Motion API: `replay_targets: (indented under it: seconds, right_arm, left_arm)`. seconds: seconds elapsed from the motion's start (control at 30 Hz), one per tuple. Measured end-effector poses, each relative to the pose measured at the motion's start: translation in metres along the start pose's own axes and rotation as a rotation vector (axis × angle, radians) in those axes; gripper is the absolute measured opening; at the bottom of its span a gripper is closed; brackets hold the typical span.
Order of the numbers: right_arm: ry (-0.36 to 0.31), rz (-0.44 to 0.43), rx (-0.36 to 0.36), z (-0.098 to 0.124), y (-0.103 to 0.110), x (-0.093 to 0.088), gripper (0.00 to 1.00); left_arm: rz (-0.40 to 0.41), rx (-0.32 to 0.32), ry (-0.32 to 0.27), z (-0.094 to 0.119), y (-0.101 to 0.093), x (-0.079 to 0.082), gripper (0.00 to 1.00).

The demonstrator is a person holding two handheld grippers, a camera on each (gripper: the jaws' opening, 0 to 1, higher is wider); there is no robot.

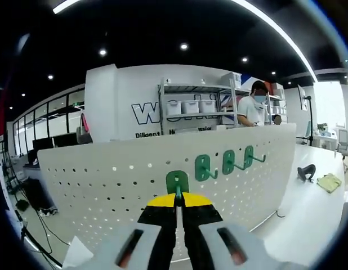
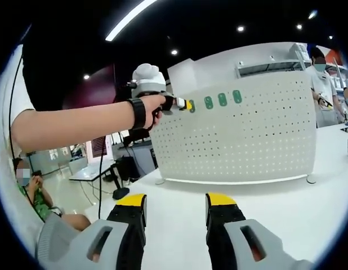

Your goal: Insert the hook assembly into the mounting plate slot until the hook locks in place.

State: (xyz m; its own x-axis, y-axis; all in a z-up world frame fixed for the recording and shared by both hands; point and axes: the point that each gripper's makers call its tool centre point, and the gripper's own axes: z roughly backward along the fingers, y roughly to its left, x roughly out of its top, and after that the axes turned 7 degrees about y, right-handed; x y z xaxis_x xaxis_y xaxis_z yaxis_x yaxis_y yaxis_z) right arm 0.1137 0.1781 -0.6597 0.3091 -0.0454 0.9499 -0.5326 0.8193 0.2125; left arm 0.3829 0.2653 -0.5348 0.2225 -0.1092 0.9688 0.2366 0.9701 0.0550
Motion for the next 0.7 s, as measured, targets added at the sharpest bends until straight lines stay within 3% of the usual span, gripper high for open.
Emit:
replay_targets:
  seconds: [0.7]
  right_arm:
    - [0.014,-0.008,-0.016,0.003,-0.012,-0.001,0.42]
  left_arm:
    - [0.037,0.035,0.008,-0.023,0.013,0.011,0.02]
